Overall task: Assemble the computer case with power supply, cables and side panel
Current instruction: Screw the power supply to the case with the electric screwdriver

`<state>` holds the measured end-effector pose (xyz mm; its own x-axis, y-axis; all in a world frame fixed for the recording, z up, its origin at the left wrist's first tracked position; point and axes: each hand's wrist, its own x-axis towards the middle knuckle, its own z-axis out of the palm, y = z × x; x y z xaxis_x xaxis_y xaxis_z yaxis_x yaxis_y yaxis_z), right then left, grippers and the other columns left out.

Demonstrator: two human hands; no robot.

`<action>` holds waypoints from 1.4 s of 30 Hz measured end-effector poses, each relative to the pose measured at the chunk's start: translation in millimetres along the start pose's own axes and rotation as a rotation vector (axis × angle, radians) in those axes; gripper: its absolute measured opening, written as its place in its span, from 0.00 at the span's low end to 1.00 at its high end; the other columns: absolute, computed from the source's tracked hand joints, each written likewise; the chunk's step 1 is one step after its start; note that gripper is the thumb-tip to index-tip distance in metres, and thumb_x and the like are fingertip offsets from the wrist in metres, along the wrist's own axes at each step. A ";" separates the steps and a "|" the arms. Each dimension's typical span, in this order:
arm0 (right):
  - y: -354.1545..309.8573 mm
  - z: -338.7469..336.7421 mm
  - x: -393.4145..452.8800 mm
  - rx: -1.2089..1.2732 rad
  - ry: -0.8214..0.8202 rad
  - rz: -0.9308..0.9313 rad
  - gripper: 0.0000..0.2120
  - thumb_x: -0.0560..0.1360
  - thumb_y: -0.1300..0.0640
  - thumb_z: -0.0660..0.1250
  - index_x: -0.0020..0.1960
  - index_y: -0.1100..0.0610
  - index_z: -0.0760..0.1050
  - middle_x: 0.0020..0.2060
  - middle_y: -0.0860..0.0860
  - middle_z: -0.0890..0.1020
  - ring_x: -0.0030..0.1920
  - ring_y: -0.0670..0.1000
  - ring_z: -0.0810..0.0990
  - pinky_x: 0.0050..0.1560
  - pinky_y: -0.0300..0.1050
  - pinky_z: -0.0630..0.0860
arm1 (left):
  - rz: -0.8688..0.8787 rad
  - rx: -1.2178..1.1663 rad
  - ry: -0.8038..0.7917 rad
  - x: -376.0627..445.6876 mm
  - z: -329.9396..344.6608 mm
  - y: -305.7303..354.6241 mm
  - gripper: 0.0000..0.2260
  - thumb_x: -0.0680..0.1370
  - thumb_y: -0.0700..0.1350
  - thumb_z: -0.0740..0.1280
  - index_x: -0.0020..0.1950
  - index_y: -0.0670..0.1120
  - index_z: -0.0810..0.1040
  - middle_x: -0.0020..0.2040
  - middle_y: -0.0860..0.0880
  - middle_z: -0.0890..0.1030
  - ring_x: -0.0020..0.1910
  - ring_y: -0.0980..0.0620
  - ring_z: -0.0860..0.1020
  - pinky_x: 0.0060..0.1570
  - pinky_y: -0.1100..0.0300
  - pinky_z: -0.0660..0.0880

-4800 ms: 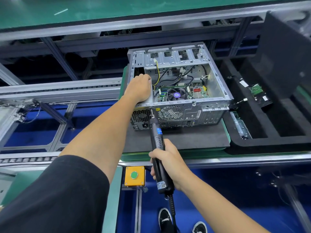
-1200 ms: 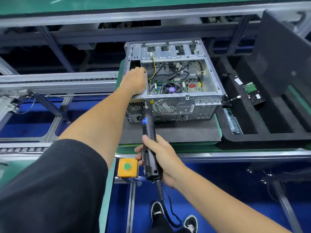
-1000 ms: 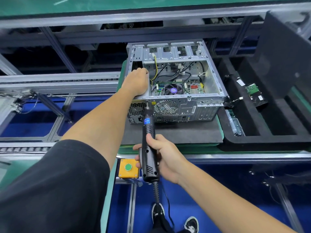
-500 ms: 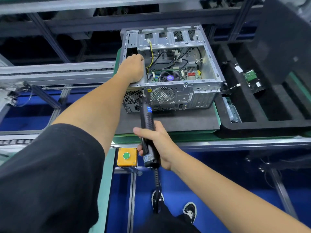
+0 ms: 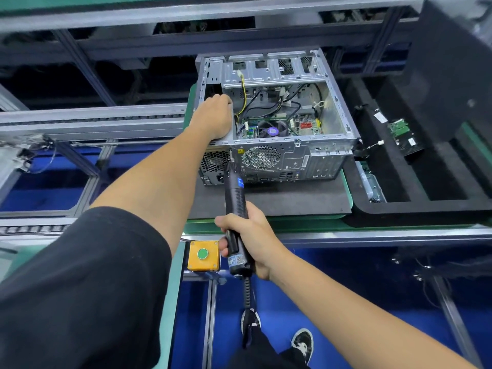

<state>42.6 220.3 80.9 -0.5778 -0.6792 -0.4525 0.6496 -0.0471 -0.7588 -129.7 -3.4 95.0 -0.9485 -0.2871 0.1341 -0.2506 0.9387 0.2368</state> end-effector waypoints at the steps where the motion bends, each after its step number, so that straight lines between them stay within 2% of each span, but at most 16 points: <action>1: -0.1 -0.3 0.5 0.010 -0.004 0.005 0.13 0.72 0.63 0.71 0.50 0.57 0.67 0.32 0.52 0.74 0.26 0.52 0.76 0.26 0.43 0.74 | 0.000 -0.003 0.002 0.2 0.3 0.0 0.16 0.84 0.47 0.50 0.65 0.43 0.71 0.62 0.41 0.74 0.58 0.40 0.72 0.52 0.49 0.67; 6: 1.2 -2.8 0.4 0.017 -0.022 0.006 0.12 0.71 0.64 0.69 0.49 0.56 0.67 0.30 0.50 0.75 0.26 0.53 0.75 0.26 0.43 0.73 | 0.004 -0.011 0.009 0.3 1.7 -0.8 0.16 0.84 0.47 0.50 0.65 0.43 0.71 0.61 0.42 0.74 0.57 0.41 0.72 0.51 0.51 0.67; 15: -2.4 -9.5 -4.4 -0.022 -0.048 -0.015 0.14 0.73 0.62 0.72 0.50 0.58 0.66 0.33 0.53 0.74 0.26 0.53 0.75 0.27 0.44 0.74 | 0.011 -0.008 0.015 0.6 2.0 -0.6 0.16 0.84 0.47 0.51 0.65 0.43 0.71 0.61 0.41 0.74 0.57 0.41 0.72 0.49 0.52 0.66; 23: -5.9 -10.6 -5.8 -0.028 -0.063 -0.003 0.19 0.67 0.57 0.74 0.50 0.56 0.67 0.32 0.51 0.75 0.27 0.53 0.75 0.27 0.44 0.74 | 0.025 -0.017 0.034 -0.1 2.3 -1.6 0.16 0.83 0.46 0.52 0.66 0.42 0.71 0.60 0.41 0.75 0.56 0.40 0.73 0.48 0.52 0.66; 37: -8.6 -7.1 -7.5 -0.035 -0.055 0.003 0.20 0.66 0.57 0.73 0.50 0.57 0.66 0.32 0.52 0.74 0.25 0.54 0.74 0.26 0.43 0.73 | 0.008 -0.024 0.035 0.8 3.9 -1.9 0.16 0.83 0.47 0.51 0.66 0.44 0.71 0.60 0.43 0.75 0.55 0.42 0.73 0.47 0.54 0.66; 42: -8.4 -4.1 -8.4 -0.047 -0.046 0.008 0.15 0.74 0.63 0.71 0.52 0.58 0.66 0.32 0.52 0.75 0.26 0.53 0.74 0.26 0.43 0.73 | 0.005 -0.028 0.039 0.3 3.6 -1.4 0.16 0.83 0.47 0.51 0.66 0.44 0.71 0.61 0.43 0.75 0.55 0.43 0.73 0.47 0.54 0.65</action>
<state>40.0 229.4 89.1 -0.5485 -0.7127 -0.4373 0.6293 -0.0075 -0.7771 -130.4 -4.0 91.2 -0.9411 -0.2907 0.1728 -0.2404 0.9345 0.2627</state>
